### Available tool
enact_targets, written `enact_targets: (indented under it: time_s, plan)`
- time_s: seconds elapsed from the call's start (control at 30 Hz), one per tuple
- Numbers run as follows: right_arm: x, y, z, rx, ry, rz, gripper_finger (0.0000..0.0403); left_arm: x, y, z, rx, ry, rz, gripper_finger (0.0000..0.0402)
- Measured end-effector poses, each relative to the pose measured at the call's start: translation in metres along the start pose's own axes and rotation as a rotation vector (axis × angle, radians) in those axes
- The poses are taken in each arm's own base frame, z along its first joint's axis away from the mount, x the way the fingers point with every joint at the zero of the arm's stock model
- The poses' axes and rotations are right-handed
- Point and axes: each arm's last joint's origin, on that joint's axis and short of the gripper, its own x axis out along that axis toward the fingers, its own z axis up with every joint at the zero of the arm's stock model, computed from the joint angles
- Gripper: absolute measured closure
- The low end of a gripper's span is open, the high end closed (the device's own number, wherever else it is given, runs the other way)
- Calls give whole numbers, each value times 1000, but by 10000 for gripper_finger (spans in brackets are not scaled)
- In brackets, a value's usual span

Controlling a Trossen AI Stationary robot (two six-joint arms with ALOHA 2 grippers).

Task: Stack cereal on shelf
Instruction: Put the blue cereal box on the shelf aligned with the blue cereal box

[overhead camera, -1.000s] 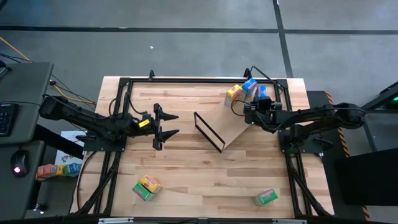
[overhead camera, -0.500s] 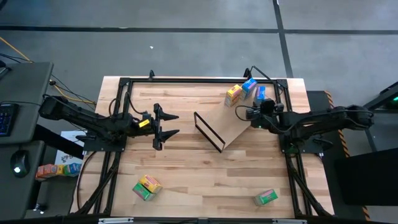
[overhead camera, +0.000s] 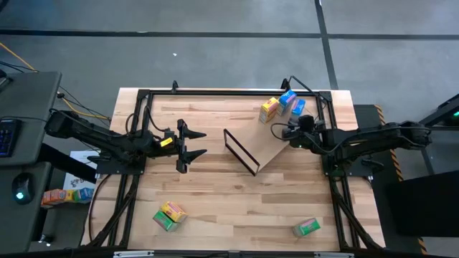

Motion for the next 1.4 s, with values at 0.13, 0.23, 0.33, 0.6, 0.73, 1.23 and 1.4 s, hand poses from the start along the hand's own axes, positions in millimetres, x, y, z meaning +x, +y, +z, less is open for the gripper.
enact_targets:
  time_s: [0.13, 0.23, 0.33, 0.6, 0.73, 1.23, 1.4]
  plan:
    - [0, 1, -1, 3, 37, 27, 171, 0, 0, 0, 0, 0, 0, 143]
    - [0, 1, -1, 10, 41, 29, 171, 0, 0, 0, 0, 0, 0, 143]
    - [0, 1, -1, 5, 34, 26, 171, 0, 0, 0, -2, 0, 0, 143]
    - [0, 3, -1, 20, 74, 71, 171, 0, 0, 0, -2, 0, 0, 143]
    - [0, 4, -1, 22, 80, 81, 171, 0, 0, 0, -2, 0, 0, 143]
    - [0, 7, -2, -41, 157, 163, 171, 0, 0, 0, -1, 1, 0, 143]
    - [-1, 7, -2, -77, 158, 171, 171, 0, 0, -2, 4, 16, 0, 143]
